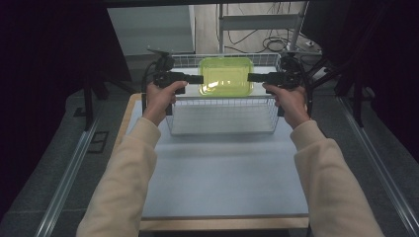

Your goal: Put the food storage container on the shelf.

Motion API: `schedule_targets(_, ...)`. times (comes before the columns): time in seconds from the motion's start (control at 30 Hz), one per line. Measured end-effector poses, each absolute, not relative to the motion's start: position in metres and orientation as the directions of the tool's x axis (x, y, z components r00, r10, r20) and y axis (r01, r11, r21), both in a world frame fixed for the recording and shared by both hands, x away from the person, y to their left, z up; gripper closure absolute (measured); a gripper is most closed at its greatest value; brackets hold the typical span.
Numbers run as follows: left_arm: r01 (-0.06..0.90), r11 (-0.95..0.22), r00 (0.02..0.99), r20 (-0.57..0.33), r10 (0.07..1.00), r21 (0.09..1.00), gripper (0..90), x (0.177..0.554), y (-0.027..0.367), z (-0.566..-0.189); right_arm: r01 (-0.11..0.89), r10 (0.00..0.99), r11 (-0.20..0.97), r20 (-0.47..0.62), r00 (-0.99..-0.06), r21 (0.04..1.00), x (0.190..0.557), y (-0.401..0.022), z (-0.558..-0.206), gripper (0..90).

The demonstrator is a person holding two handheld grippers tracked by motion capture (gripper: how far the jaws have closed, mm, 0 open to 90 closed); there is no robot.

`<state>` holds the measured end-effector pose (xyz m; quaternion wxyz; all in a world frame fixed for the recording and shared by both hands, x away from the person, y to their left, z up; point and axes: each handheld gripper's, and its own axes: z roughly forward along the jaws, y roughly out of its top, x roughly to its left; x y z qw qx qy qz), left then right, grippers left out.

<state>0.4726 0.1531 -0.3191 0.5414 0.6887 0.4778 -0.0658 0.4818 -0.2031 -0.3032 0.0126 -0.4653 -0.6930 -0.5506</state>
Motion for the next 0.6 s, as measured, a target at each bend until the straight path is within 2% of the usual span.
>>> schedule_targets(0.6,0.739,0.075,0.498,-0.618,0.608,0.670,80.9,0.489,0.148,-0.329,0.675,0.661,-0.041,0.526,-0.535,0.737,0.503,-0.200,-0.315,79.4)
